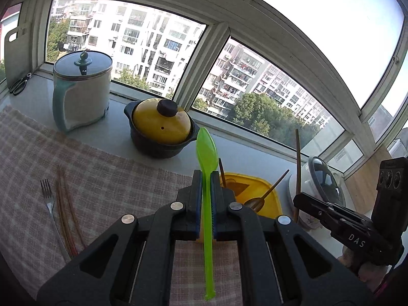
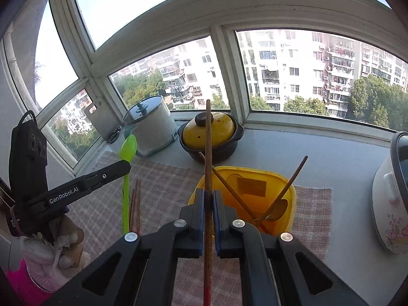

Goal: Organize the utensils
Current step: 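Carry the green spoon with the left tool while the right tool carries the chopstick to the bin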

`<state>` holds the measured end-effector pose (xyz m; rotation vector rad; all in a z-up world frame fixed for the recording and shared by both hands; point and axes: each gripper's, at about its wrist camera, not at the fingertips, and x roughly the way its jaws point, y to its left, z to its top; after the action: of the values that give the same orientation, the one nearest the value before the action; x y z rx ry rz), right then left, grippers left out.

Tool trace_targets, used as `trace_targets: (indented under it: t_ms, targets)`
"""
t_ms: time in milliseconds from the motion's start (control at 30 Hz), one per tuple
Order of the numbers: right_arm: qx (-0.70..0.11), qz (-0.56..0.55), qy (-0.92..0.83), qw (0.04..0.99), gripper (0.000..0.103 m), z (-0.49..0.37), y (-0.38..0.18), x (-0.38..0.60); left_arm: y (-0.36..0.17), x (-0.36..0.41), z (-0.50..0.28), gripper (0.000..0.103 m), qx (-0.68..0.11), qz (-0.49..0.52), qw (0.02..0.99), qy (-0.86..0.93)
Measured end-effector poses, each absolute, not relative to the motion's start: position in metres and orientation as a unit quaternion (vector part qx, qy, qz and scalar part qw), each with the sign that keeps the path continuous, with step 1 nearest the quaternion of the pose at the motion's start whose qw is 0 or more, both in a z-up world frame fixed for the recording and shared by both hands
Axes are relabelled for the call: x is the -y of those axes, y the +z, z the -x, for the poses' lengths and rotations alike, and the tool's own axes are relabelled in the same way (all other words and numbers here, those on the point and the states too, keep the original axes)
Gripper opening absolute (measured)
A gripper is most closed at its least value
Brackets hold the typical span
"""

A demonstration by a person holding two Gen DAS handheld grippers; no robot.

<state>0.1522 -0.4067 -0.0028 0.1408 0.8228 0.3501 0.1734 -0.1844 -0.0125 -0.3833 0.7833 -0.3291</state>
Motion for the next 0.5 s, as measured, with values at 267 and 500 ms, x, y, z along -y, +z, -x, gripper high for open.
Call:
trace_targets:
  t_ms: [267, 500]
  targets:
    - [-0.380, -0.071, 0.155, 0.909, 0.003, -0.168, 0.005, 0.420, -0.006, 0.208, -0.191, 0.004, -0.360, 0.185, 0.900, -0.160]
    - [-0.370, -0.062, 0.139, 0.917, 0.003, -0.191, 0.005, 0.424, -0.006, 0.225, -0.214, 0.004, -0.348, 0.174, 0.909, -0.149]
